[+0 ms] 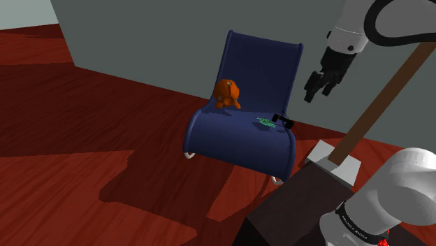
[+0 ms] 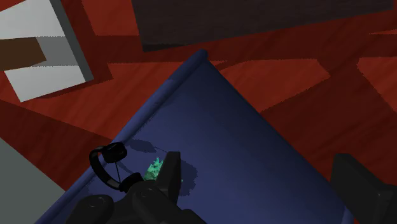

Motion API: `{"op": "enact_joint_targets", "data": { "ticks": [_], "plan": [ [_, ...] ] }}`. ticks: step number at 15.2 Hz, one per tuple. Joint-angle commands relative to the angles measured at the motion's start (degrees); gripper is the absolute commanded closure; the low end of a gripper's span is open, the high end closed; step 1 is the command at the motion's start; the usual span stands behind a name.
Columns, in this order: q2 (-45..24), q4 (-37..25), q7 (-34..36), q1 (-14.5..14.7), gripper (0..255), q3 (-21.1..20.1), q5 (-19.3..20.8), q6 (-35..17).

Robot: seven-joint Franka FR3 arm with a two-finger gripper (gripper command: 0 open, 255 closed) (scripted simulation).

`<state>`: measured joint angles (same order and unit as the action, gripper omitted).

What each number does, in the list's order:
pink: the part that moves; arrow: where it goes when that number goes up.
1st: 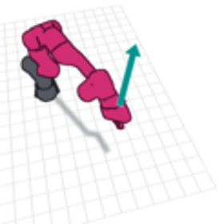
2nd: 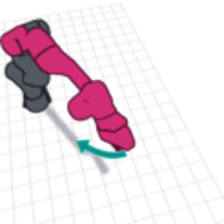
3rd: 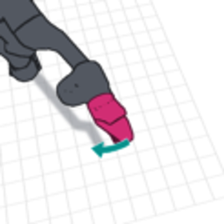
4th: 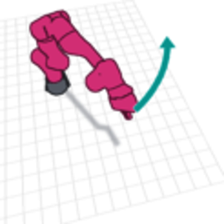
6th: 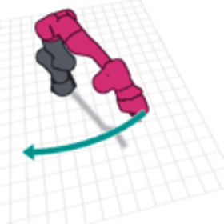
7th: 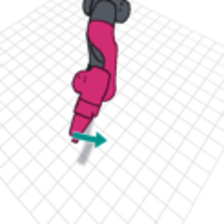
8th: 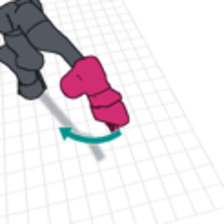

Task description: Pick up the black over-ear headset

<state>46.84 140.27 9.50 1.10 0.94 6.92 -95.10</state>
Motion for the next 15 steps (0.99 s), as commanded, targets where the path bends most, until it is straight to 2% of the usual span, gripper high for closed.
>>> {"op": "enact_joint_targets", "data": {
  "ticks": [1,8,15],
  "plan": [
    [0.0,0.0,0.0,0.0,0,0.0,0.0,0.0],
    [-10.33,1.7,-6.08,-1.88,0,5.04,5.63,-10.48],
    [-23.64,-0.35,-11.33,-3.65,0,9.57,10.22,-20.68]
  ]
}}
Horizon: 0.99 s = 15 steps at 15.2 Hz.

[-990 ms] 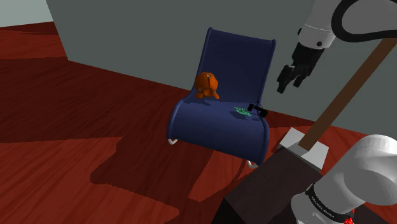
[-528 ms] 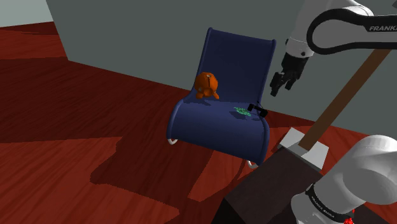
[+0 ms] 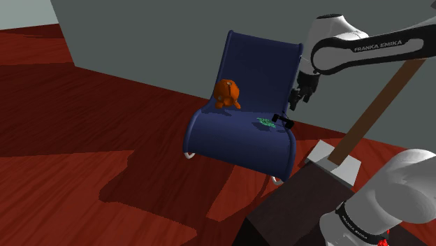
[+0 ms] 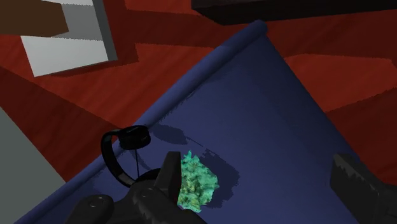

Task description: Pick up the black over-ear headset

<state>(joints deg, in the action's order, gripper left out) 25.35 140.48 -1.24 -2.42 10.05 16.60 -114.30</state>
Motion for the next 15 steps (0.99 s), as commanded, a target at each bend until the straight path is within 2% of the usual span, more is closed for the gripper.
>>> {"op": "enact_joint_targets", "data": {
  "ticks": [1,8,15],
  "plan": [
    [-4.22,-1.15,-1.29,-0.35,0,1.06,1.06,-2.84],
    [-19.49,-7.33,-6.24,-1.92,0,4.56,3.45,-11.3],
    [-35.38,-16.84,-11.34,-4.07,0,6.46,3.67,-17.3]
  ]
}}
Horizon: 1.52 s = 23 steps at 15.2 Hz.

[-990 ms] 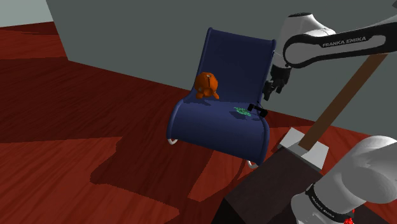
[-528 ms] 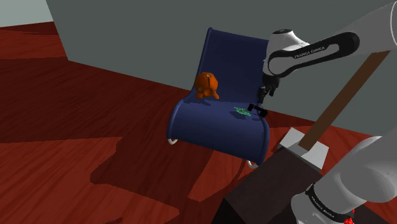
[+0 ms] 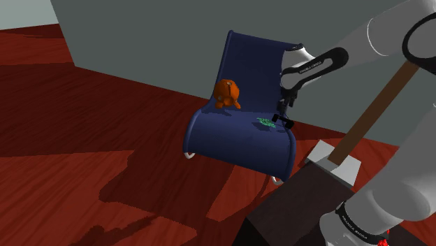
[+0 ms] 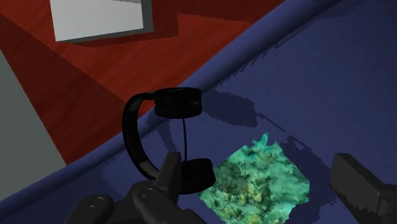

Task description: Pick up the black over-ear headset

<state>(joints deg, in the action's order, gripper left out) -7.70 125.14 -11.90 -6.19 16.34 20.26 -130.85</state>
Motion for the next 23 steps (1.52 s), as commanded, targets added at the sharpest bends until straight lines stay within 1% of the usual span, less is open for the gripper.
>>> {"op": "enact_joint_targets", "data": {
  "ticks": [1,5,9,10,17,19,20,23],
  "plan": [
    [-4.61,-3.13,-1.41,-0.68,0,0.29,-0.08,-1.36],
    [-13.72,-10.35,-4.23,-2.45,0,0.49,-0.53,-3.14],
    [-22.85,-18.8,-6.89,-4.48,0,0.32,-1.0,-3.78],
    [-24.04,-19.99,-7.22,-4.77,0,0.28,-1.05,-3.77],
    [-27.97,-20.21,-5.96,-5.11,0,0.09,-1.02,-7.28],
    [-28.31,-20.25,-5.86,-5.14,0,0.08,-1.02,-7.56],
    [-28.36,-20.28,-5.86,-5.16,255,0.07,-1.03,-7.59],
    [-28.37,-20.3,-5.88,-5.16,255,0.07,-1.03,-7.57]
  ]
}}
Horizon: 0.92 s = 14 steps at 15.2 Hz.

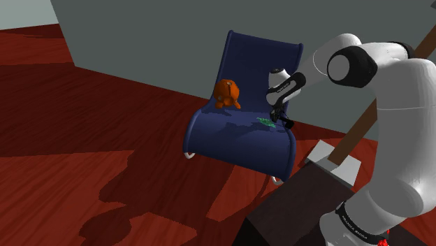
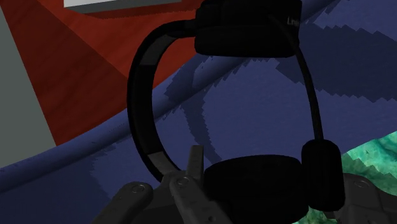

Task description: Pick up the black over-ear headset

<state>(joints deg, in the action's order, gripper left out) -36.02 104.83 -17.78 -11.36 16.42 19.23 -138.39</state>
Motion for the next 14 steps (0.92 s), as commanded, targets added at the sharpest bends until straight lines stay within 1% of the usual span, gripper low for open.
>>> {"op": "enact_joint_targets", "data": {
  "ticks": [1,6,14],
  "plan": [
    [-0.04,0.0,0.0,0.0,255,-0.01,-0.01,-0.01],
    [0.01,0.06,0.02,0.03,255,-0.01,0.01,-0.01],
    [4.51,0.32,-1.4,0.4,255,0.19,-0.01,4.0]
  ]
}}
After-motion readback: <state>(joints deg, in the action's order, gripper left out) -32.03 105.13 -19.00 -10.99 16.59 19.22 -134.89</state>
